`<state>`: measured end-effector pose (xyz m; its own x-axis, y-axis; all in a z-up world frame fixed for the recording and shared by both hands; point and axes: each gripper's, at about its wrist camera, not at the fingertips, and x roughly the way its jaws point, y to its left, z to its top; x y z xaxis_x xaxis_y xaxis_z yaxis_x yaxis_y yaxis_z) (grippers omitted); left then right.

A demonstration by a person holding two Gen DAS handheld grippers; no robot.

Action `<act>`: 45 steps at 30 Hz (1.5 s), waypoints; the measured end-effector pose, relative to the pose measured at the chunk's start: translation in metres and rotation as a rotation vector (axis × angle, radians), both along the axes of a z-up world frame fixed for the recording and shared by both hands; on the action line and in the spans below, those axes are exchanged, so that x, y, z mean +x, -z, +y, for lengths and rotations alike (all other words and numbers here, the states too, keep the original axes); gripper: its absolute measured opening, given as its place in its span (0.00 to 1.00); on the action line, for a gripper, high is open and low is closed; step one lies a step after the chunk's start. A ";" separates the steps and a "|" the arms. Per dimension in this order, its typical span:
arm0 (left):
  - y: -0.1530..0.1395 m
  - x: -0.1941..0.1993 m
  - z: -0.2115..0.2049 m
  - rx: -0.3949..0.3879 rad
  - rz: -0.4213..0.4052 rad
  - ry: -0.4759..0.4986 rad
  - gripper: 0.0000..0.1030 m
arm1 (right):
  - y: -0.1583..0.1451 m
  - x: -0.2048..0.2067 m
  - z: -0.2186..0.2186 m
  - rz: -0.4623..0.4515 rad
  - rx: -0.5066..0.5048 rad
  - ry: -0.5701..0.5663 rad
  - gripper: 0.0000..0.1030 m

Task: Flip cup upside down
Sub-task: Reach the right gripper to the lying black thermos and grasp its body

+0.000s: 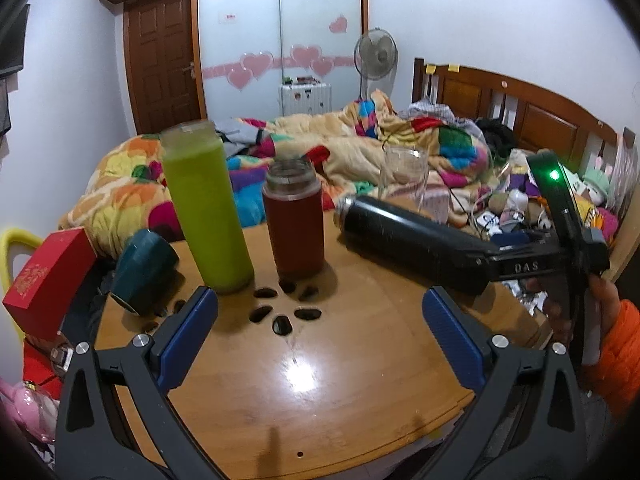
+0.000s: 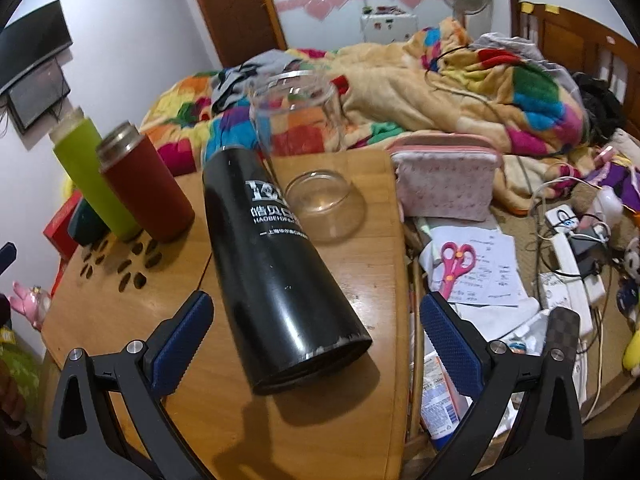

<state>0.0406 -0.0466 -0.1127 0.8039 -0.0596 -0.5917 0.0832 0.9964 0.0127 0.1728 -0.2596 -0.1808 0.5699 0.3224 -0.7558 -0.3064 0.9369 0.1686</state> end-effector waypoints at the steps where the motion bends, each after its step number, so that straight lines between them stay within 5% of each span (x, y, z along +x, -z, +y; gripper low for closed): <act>1: 0.004 0.002 0.000 0.000 0.008 -0.003 1.00 | 0.001 0.001 0.003 0.001 -0.010 -0.010 0.99; 9: 0.024 0.008 0.003 -0.023 0.065 -0.020 1.00 | 0.012 0.004 0.025 0.016 -0.066 -0.116 0.75; 18: 0.033 0.007 0.013 -0.044 0.048 -0.065 1.00 | 0.007 -0.017 0.037 -0.007 -0.048 -0.143 0.62; 29: 0.048 -0.009 0.006 0.053 -0.073 -0.040 1.00 | -0.029 -0.071 0.051 -0.075 -0.083 -0.138 0.60; 45: 0.058 -0.006 -0.041 0.142 -0.152 0.193 1.00 | -0.079 -0.119 0.080 -0.099 -0.177 -0.328 0.59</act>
<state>0.0342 -0.0873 -0.1710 0.8659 -0.1452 -0.4786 0.2577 0.9497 0.1781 0.0542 -0.1797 -0.1015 0.5313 0.3692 -0.7625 -0.6015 0.7982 -0.0326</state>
